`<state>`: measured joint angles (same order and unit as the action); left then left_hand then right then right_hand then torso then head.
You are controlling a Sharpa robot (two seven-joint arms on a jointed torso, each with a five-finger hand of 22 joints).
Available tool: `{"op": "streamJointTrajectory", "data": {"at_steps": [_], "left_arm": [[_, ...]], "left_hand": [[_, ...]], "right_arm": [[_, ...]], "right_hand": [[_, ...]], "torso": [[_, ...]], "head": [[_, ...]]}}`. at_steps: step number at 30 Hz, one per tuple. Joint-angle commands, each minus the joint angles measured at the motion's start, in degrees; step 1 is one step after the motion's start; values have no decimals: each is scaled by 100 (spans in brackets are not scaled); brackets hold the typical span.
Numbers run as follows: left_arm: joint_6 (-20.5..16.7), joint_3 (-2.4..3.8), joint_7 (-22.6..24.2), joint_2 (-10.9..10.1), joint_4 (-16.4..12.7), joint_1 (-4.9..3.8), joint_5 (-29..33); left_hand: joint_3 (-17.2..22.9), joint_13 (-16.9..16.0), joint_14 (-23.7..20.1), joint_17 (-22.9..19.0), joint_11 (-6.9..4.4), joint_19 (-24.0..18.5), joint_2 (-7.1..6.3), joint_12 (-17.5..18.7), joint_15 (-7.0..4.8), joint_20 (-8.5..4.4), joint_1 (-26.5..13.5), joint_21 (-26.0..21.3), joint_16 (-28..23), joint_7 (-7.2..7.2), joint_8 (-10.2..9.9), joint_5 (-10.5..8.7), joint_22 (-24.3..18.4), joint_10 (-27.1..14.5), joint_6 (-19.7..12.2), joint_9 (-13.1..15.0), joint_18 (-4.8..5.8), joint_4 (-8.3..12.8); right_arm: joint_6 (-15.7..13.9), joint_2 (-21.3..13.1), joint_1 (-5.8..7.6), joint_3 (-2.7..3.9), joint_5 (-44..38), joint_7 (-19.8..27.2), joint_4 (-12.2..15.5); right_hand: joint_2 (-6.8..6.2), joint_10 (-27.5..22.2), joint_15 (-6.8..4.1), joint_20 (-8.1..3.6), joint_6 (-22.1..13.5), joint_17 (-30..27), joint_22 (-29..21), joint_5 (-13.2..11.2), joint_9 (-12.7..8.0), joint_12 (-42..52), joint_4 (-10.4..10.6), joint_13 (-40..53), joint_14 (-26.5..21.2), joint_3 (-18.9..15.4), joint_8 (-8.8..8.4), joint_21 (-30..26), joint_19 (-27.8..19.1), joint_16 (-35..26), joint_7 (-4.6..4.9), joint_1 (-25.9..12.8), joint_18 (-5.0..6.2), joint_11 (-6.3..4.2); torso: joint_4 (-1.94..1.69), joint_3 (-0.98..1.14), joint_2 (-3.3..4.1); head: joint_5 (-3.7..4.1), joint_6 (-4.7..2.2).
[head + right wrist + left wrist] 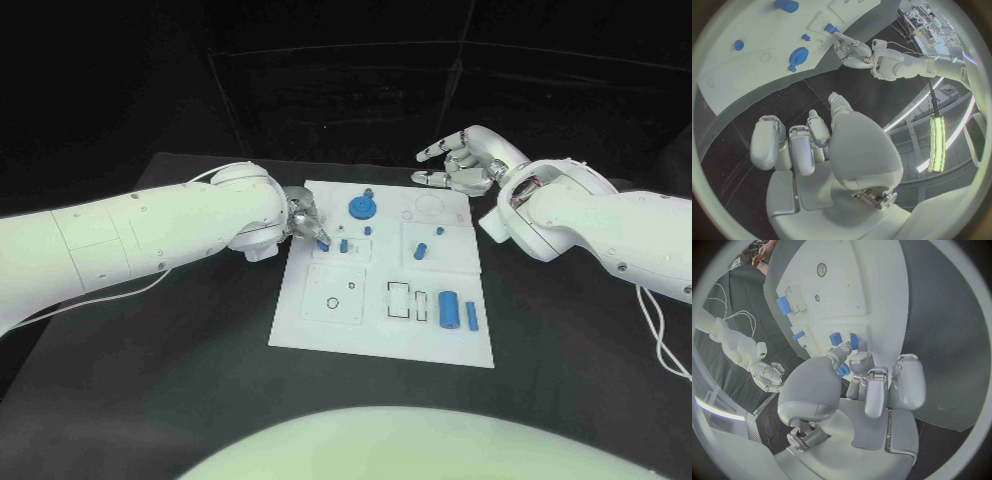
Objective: Assemble the parts on the task board
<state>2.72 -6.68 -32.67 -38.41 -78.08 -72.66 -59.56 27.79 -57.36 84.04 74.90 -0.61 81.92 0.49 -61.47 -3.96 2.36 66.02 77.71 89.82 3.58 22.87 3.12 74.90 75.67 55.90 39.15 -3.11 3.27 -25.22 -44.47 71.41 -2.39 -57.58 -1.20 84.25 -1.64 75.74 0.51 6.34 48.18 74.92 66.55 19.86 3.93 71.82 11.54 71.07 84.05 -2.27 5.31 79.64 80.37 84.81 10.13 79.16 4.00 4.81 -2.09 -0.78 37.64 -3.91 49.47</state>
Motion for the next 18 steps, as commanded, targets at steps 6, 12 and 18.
{"op": "streamJointTrajectory", "data": {"at_steps": [6, 12, 18], "left_arm": [[81, -24, -38, 8, 2, 25, -45], [98, -24, -24, 13, 2, 25, -43], [105, -24, -17, 23, 8, 25, -43]], "left_hand": [[556, -18, 596, 1510, -51, 66, -108, -53, -28, -13, -118, 2, 18, -61, 88, 6, 220, 66, 59, 27, -54, 481], [522, -45, 596, 1510, -109, 86, -263, -86, -72, -48, -349, 17, 18, -134, 180, 3, 249, 106, 170, 44, -49, 363], [472, -70, 596, 1510, -140, 94, -358, -113, -99, -76, -470, 19, 18, -170, 261, 2, 261, 127, 239, 73, -46, 292]], "right_arm": [[50, 14, 10, 3, 15, 47, -8], [61, 19, 9, 3, 15, 46, -14], [71, 19, 9, 3, 15, 44, -17]], "right_hand": [[63, -21, -26, -14, 13, 536, -2, 25, 5, 8, -1, 5, 373, -25, 23, -22, -30, -32, -7, -14, 50, 7], [63, -21, -26, -14, 13, 536, -2, 25, 5, 8, -1, 5, 373, -25, 23, -22, -30, -32, -7, -14, 50, 7], [63, -21, -26, -14, 13, 536, -2, 25, 5, 8, -1, 5, 373, -25, 23, -22, -30, -32, -7, -14, 50, 7]], "torso": [[-1, 1, 0], [2, 0, 1], [-1, 0, 0]], "head": [[3, 7], [5, 18], [11, 28]]}}
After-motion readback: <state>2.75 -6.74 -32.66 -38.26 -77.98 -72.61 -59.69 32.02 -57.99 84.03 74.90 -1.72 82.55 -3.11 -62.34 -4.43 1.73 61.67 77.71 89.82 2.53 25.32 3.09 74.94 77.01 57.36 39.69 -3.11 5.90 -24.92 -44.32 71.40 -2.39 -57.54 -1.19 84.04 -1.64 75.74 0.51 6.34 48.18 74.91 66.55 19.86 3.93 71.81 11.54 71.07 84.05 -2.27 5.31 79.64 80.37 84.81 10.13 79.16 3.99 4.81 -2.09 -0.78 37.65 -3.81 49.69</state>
